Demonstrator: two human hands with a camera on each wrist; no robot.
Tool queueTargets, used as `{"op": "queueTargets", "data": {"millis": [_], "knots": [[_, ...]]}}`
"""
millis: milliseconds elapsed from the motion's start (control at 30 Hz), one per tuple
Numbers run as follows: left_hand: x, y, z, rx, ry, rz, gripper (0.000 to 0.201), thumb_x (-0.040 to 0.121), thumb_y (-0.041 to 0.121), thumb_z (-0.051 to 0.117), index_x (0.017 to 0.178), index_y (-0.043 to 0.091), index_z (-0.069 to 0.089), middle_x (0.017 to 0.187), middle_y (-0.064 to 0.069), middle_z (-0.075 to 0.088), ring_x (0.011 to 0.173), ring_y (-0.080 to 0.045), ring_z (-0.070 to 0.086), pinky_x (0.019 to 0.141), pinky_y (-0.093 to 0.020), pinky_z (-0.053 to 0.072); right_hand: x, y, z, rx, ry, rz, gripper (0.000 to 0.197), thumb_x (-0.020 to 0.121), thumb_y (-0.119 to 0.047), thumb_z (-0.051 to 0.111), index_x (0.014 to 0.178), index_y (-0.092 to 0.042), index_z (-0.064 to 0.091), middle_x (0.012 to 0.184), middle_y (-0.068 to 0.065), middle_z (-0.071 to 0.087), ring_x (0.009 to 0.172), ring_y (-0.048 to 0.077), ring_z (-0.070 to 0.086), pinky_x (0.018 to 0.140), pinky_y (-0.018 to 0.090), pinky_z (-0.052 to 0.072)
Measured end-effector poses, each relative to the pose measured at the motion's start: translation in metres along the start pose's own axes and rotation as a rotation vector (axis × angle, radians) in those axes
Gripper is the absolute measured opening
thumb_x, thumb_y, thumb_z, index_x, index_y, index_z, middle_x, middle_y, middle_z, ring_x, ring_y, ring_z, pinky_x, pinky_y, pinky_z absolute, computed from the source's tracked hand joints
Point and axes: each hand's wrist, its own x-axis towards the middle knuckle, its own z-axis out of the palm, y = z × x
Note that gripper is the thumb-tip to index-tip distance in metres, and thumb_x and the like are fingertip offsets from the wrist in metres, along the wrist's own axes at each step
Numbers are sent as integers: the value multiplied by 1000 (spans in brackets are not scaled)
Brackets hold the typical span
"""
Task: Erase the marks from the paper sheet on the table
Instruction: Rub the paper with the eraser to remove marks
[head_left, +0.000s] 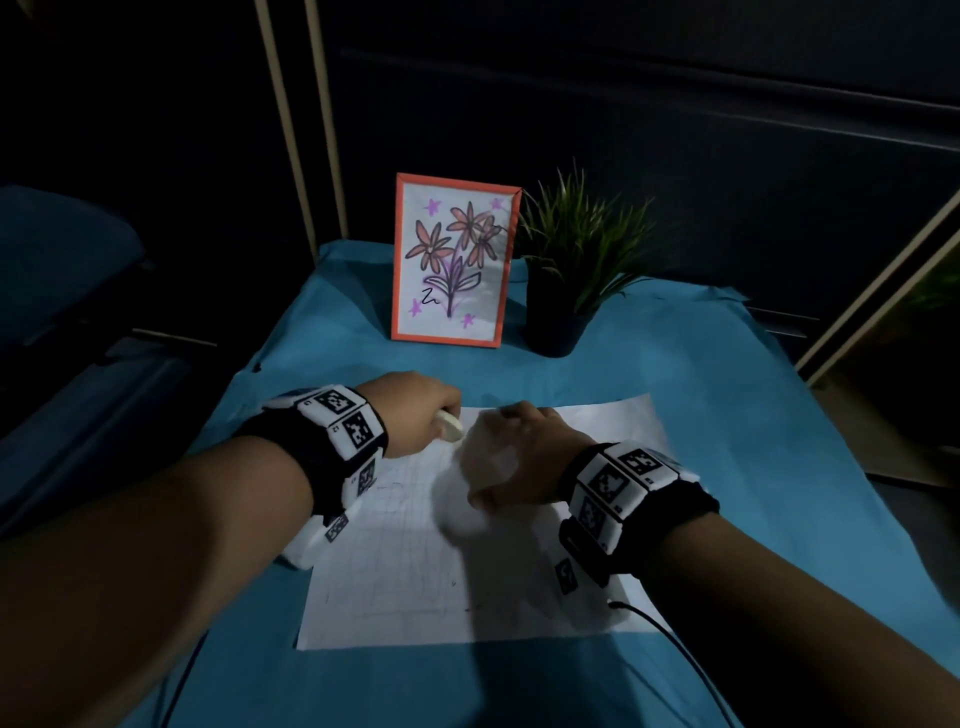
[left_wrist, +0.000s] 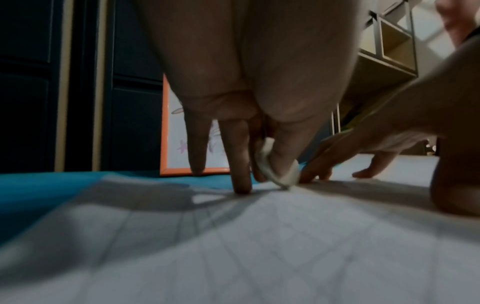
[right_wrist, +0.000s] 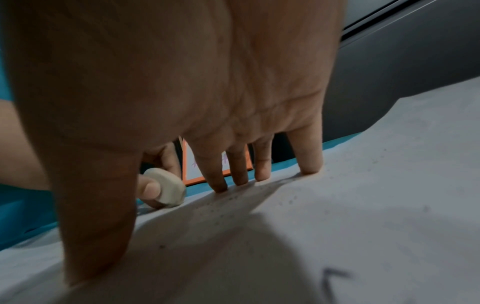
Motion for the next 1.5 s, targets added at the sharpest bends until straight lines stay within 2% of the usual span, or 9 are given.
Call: {"op": "queueTargets", "data": {"millis": [100,367,500,733,867,1067,1200,1367,1500], "knots": [[3,5,2,12,51,-10,17,99,29,48,107,16,55,108,-4,57,98,-24,54,73,-28,33,0,-1,0,-14,-4,12,100,68,-64,69,148,-30,19,152,-6,19,141,21,14,113,42,27],[1,4,0,24,-48,37,5,96,26,54,99,22,56,108,-1,57,99,-21,54,81,-31,40,-8,-7,-2,-26,-6,3,100,67,-67,69,147,-29,22,150,-5,21,139,22,18,111,43,31],[3,10,2,44,16,10,18,99,27,49,111,15,56,112,-4,55,102,-25,54,76,-27,34,-8,-7,-3,-31,-16,4,102,67,-68,68,148,-30,19,151,-6,20,140,21,16,111,44,30],[-1,2,-2,-3,-71,30,13,94,28,57,105,21,61,107,2,60,99,-19,55,88,-36,45,-9,-7,-2,-25,-7,-2,101,67,-67,69,147,-29,21,151,-4,21,140,22,17,111,44,30],[2,2,2,-24,46,-4,16,96,31,53,104,18,60,106,-1,61,98,-22,55,83,-33,44,-9,-7,-3,-31,-20,3,100,67,-68,68,147,-29,21,151,-4,20,140,22,16,111,45,30],[-3,-1,0,3,-82,42,11,93,26,59,102,26,65,104,5,64,97,-16,56,85,-31,46,-10,-7,-3,-47,-18,7,97,66,-70,67,144,-31,24,152,-6,20,140,21,19,109,44,31],[2,3,-2,42,3,-2,18,97,30,52,108,19,59,109,0,60,101,-21,55,79,-30,39,-9,-6,-2,-62,-36,2,101,68,-72,64,148,-30,18,155,-7,15,142,22,14,111,44,28],[2,0,-1,68,-83,39,8,93,21,56,89,28,56,100,4,61,93,-19,55,81,-35,46,-11,-7,-4,-36,-23,7,100,67,-69,67,146,-30,22,154,-7,19,141,20,16,111,44,28],[1,2,-4,98,-74,43,14,95,23,55,107,23,61,109,2,61,100,-20,56,85,-33,44,-11,-6,-1,-6,-13,6,100,68,-67,69,147,-30,20,154,-6,19,142,20,15,113,42,25]]}}
